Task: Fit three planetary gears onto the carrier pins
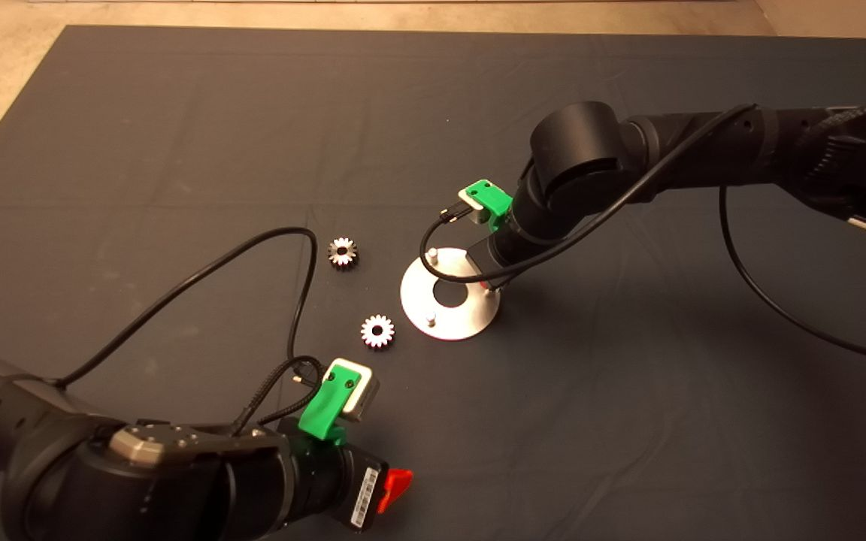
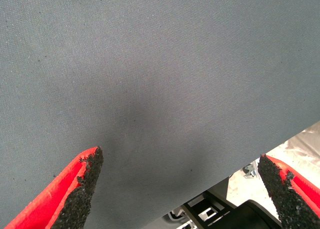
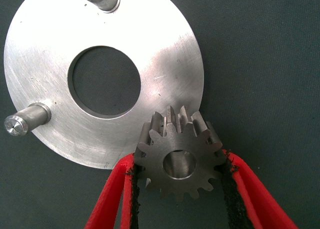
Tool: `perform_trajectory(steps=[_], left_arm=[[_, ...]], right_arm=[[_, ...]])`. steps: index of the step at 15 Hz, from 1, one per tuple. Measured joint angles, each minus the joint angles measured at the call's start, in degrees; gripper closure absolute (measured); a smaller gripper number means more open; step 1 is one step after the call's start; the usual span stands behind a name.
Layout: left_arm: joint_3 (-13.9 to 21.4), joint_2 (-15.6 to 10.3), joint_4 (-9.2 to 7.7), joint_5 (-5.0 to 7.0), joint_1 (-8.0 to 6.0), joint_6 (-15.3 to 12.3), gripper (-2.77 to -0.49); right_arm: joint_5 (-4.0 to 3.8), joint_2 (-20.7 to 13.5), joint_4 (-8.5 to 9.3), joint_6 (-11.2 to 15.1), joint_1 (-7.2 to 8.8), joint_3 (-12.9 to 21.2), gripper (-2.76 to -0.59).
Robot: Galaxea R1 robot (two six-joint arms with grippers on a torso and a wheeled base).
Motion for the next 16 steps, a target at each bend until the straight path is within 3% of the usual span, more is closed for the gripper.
perform_trajectory(steps=[16], left_arm=[[0.0, 0.0, 0.01, 0.0, 0.0, 0.0, -2.22]], right_arm=[[0.2, 0.0, -0.02, 0.0, -1.43, 0.0, -0.89]])
